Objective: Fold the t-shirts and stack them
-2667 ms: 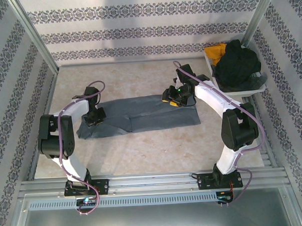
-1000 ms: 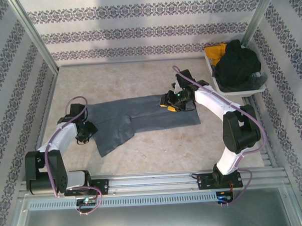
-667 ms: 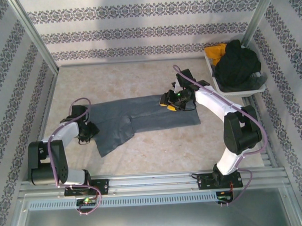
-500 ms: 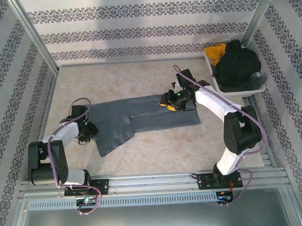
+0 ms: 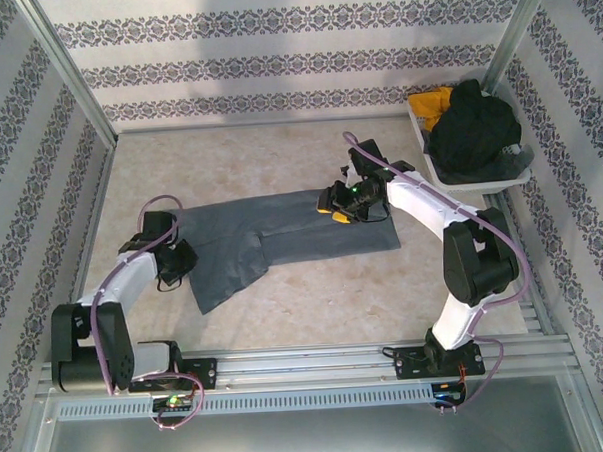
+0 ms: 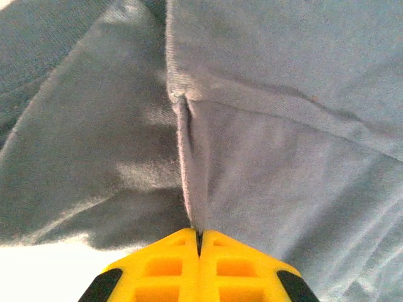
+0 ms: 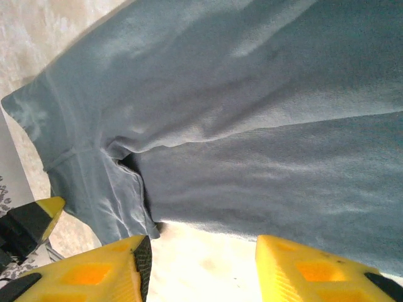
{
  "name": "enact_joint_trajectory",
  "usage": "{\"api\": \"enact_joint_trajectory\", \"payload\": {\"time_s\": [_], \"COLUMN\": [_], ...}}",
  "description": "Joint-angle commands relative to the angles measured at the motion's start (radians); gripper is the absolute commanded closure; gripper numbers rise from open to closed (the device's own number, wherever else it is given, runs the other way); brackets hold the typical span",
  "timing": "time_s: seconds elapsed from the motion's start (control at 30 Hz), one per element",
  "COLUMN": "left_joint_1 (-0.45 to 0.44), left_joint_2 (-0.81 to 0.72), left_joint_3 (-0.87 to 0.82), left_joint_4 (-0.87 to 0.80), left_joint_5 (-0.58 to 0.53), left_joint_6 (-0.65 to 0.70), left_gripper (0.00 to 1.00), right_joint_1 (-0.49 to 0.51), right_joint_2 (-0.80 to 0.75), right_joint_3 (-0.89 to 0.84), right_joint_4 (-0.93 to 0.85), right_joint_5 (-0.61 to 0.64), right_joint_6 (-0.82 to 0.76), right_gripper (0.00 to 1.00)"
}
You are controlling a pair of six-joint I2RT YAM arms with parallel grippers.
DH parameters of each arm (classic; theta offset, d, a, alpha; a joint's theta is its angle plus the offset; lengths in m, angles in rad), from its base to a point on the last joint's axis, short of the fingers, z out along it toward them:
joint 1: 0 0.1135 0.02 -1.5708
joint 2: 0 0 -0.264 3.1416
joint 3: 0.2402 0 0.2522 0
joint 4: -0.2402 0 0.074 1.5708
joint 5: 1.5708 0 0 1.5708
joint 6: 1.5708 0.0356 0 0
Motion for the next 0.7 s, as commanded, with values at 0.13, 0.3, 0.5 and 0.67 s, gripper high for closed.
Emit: {"api": "enact_joint_trajectory", "payload": {"time_s": [0.13, 0.3, 0.5, 0.67], "left_joint_1": [-0.009, -0.009, -0.008, -0.002], "left_joint_2": [-0.01, 0.02, 0.038, 0.085], "left_joint_3": [0.102, 0.122, 0.166, 0.253], "left_joint_4": [-0.15, -0.141, -0.143, -0.172], "left_joint_5": [-0.013, -0.003, -0.008, -0.035], "left_joint_6": [-0.013, -0.014, -0.013, -0.018], "left_gripper": [0.97, 0.98, 1.0, 1.0], "right_joint_1": [0.008, 0.008, 0.007, 0.004], "right_joint_2": [0.024, 0.019, 0.004, -0.009], "right_joint_3": [0.036, 0.038, 0.019, 0.005], "right_joint_4": [0.006, 0.003, 0.002, 0.003], "right_joint_5": [0.0, 0.0, 0.002, 0.004], "right_joint_6": [0.014, 0.013, 0.012, 0.009], "right_gripper": [0.52, 0.52, 0.52, 0.52]}}
